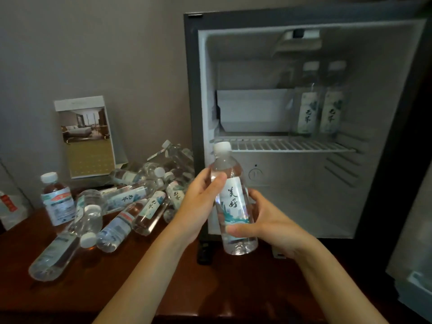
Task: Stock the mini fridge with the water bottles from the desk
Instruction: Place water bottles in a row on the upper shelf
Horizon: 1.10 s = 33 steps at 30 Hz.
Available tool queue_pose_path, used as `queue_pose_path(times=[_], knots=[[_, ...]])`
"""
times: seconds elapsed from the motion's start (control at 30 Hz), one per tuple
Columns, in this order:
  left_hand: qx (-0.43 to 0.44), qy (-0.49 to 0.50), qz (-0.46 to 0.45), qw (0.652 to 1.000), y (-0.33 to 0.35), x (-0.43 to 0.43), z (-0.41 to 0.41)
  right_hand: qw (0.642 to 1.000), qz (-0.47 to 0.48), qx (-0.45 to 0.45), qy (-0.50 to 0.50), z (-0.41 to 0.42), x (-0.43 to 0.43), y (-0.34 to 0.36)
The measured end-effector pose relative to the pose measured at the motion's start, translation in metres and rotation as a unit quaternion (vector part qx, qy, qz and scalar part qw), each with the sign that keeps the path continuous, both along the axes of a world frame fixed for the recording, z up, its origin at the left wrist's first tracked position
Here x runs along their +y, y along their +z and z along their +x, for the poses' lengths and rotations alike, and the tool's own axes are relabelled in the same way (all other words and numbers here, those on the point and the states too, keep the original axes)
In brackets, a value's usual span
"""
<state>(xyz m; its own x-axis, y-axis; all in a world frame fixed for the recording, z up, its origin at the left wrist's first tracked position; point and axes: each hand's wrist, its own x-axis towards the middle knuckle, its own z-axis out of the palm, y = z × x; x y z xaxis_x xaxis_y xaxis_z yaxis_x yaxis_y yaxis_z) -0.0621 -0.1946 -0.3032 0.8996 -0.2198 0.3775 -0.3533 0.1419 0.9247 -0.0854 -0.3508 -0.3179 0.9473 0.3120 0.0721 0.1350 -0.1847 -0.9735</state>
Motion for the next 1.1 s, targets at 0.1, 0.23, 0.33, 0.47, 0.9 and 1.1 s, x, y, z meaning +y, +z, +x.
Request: queue_pose_path(times=[0.1,0.23,0.33,0.47,0.9,1.1], knots=[[-0.009,-0.016,0.017,1.0,0.012,-0.017,0.008,0.998,-0.002,-0.025,-0.054,0.006,-0.015,0.012],[-0.011,-0.03,0.071,0.997,0.026,-0.039,0.02,0.993,0.015,-0.056,-0.108,0.016,-0.032,0.03],[-0.028,-0.032,0.079,0.996,0.039,-0.056,0.027,0.984,0.031,-0.099,-0.145,0.021,-0.04,0.041],[-0.092,-0.029,0.06,0.994,0.06,-0.08,0.041,0.956,0.023,-0.199,-0.215,0.033,-0.054,0.058],[-0.164,0.005,0.076,0.984,0.096,-0.134,0.116,0.918,0.064,-0.29,-0.263,0.112,-0.081,0.094],[-0.136,0.046,0.068,0.987,0.091,-0.146,0.142,0.933,0.065,-0.264,-0.236,0.128,-0.093,0.095]])
